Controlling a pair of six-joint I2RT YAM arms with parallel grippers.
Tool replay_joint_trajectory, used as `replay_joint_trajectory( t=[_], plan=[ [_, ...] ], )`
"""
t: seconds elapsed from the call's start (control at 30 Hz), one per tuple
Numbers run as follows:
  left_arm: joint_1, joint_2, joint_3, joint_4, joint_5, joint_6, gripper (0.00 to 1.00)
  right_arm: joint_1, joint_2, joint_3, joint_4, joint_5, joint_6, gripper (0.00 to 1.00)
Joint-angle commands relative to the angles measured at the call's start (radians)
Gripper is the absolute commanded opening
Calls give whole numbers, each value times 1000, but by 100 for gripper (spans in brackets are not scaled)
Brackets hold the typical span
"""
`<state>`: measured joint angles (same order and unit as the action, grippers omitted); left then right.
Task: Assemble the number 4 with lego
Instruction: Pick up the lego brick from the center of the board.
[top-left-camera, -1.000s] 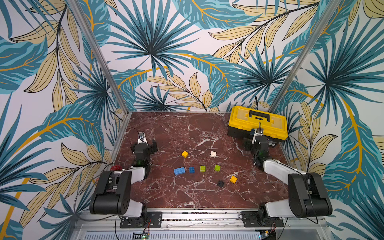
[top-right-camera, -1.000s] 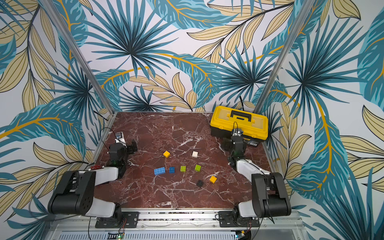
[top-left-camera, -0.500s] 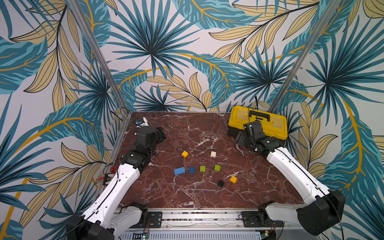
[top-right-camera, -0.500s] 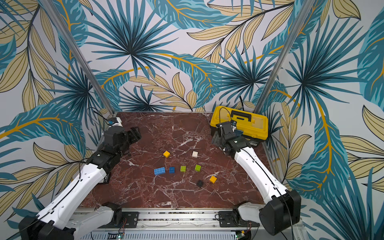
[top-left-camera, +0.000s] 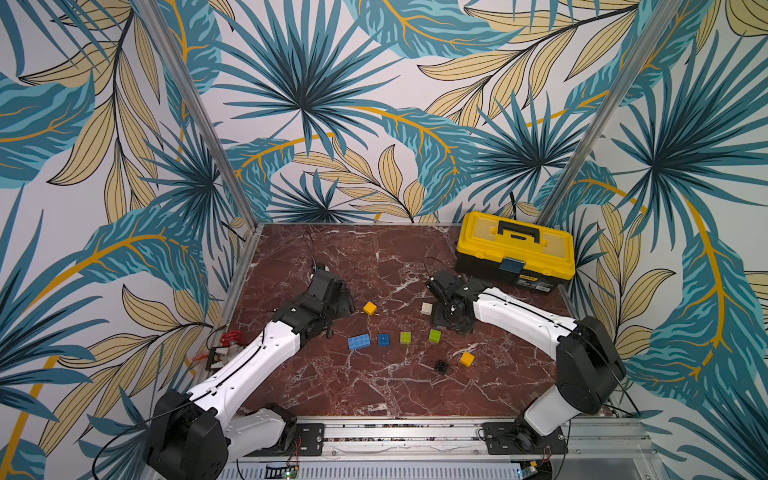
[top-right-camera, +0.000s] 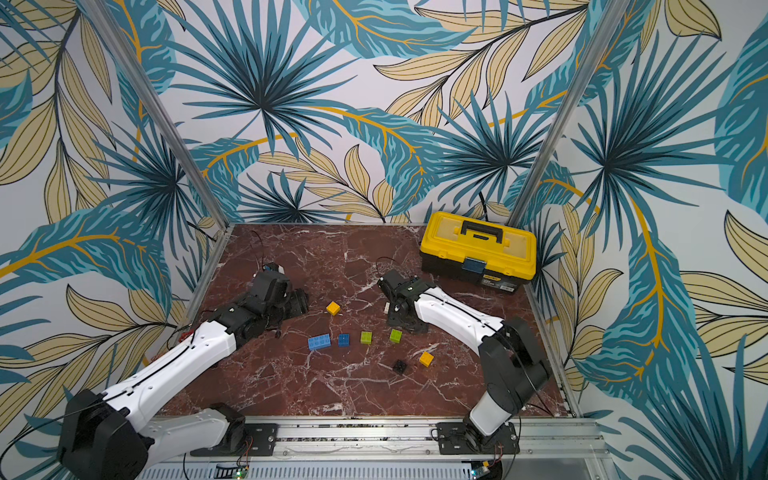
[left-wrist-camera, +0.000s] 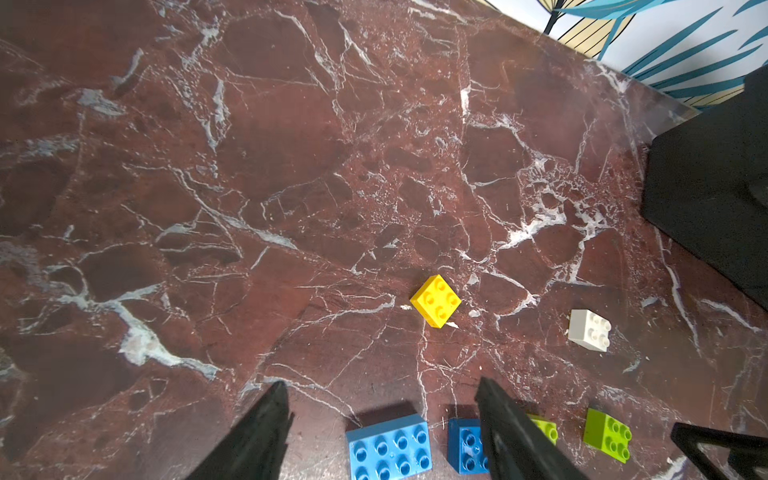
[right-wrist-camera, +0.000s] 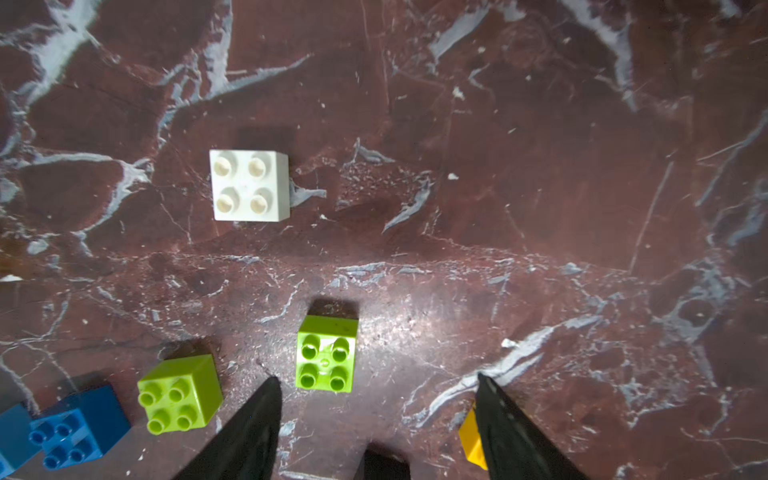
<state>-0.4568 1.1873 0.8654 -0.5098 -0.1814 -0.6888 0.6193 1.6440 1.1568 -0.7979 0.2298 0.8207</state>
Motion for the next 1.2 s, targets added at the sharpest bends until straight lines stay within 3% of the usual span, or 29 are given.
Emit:
replay_joint_trajectory(
  t=[0.0, 0.47, 0.8, 0.93, 1.17],
  plan=[
    [1, 7, 6, 0, -24, -38, 73, 23, 39, -22, 30, -15, 59, 73],
    [29, 19, -24, -2, 62, -61, 68, 63, 121, -77, 108, -36, 67, 58],
    [32, 25, -27, -6, 52, -36, 65, 63, 153, -43, 82, -1, 35, 33],
    [35, 24, -17, -11, 52, -11, 64, 78, 60, -53, 12, 54, 34, 29],
    [34, 49, 30, -35, 77, 36, 61, 83, -228, -189, -198, 126, 137, 30]
  ],
)
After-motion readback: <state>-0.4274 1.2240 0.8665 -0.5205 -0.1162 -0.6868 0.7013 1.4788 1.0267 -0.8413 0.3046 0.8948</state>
